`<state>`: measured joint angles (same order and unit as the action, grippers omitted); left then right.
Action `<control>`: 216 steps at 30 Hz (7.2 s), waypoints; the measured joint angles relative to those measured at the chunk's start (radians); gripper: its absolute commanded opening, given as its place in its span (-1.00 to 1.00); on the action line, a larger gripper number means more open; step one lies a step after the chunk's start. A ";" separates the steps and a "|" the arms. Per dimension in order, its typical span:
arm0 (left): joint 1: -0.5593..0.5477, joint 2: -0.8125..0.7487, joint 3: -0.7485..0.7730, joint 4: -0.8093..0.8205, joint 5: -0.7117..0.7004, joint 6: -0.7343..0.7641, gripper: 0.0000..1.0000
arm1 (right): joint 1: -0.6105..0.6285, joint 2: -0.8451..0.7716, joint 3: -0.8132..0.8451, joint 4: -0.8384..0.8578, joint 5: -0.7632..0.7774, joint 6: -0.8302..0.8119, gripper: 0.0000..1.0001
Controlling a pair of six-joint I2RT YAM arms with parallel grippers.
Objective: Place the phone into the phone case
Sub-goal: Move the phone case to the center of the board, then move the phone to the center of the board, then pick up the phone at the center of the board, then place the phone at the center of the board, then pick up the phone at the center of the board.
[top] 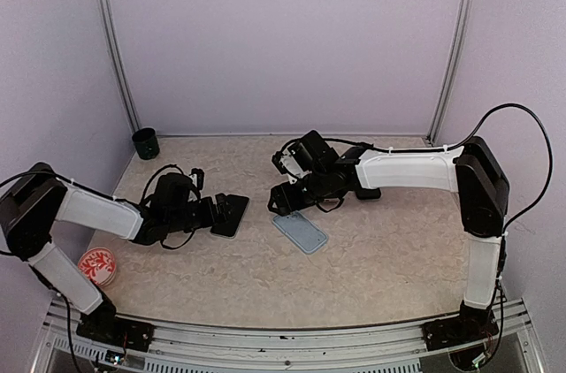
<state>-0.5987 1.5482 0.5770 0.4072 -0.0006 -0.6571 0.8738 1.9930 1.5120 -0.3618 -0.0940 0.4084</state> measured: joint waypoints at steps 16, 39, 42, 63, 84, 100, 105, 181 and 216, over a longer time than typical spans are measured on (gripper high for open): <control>-0.003 0.111 -0.046 0.132 0.132 -0.028 0.98 | 0.000 0.002 0.020 -0.006 0.002 0.002 0.47; -0.057 -0.226 -0.166 0.089 -0.018 -0.080 0.98 | 0.048 0.194 0.252 -0.108 0.069 -0.050 0.99; -0.047 -0.298 -0.169 0.055 -0.061 -0.081 0.98 | 0.069 0.231 0.299 -0.113 0.072 -0.061 0.99; -0.010 -0.416 -0.208 -0.178 -0.211 -0.177 0.98 | 0.125 0.428 0.474 -0.196 0.123 -0.074 0.99; -0.008 -0.393 -0.208 -0.193 -0.218 -0.191 0.98 | 0.167 0.488 0.557 -0.237 0.249 -0.092 0.66; 0.029 -0.401 -0.208 -0.222 -0.235 -0.234 0.98 | 0.167 0.460 0.484 -0.145 0.246 -0.108 0.40; 0.056 -0.393 -0.212 -0.224 -0.215 -0.262 0.98 | 0.168 0.401 0.367 -0.062 0.248 -0.138 0.40; 0.090 -0.183 -0.256 0.010 0.045 -0.232 0.92 | 0.210 0.414 0.467 -0.296 0.175 -0.259 0.78; 0.093 -0.146 -0.258 0.079 0.109 -0.232 0.90 | 0.237 0.019 -0.158 -0.146 0.143 -0.280 0.24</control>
<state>-0.5053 1.4025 0.3187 0.4862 0.1085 -0.8886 1.1110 2.0121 1.3537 -0.5079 0.0490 0.1284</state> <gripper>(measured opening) 0.951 0.724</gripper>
